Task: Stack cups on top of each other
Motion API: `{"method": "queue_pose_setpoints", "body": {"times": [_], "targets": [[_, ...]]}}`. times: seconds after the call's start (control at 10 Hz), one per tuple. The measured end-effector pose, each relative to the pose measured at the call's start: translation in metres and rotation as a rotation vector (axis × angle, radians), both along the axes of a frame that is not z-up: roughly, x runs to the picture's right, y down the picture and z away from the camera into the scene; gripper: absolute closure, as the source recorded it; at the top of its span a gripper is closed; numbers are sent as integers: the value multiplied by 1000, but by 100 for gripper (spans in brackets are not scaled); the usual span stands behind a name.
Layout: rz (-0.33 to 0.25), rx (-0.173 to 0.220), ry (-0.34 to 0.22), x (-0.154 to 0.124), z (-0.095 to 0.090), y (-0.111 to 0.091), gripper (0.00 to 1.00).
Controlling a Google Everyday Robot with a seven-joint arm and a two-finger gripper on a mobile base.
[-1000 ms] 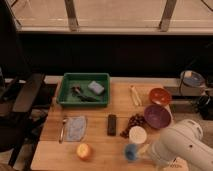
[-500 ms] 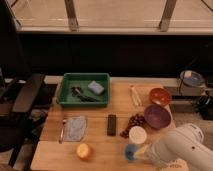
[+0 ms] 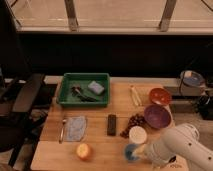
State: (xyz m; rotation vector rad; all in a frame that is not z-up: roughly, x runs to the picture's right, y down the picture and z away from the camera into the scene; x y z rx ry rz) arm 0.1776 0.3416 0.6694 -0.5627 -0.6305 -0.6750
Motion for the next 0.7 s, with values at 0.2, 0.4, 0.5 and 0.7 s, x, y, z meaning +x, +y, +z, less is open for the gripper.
{"method": "queue_pose_setpoints", "body": {"times": [0.2, 0.4, 0.5, 0.7], "targets": [[10, -3, -3, -3, 6, 2, 38], [36, 11, -10, -8, 10, 4, 58], [52, 18, -17, -9, 10, 5, 67], [74, 21, -29, -14, 11, 4, 89]]}}
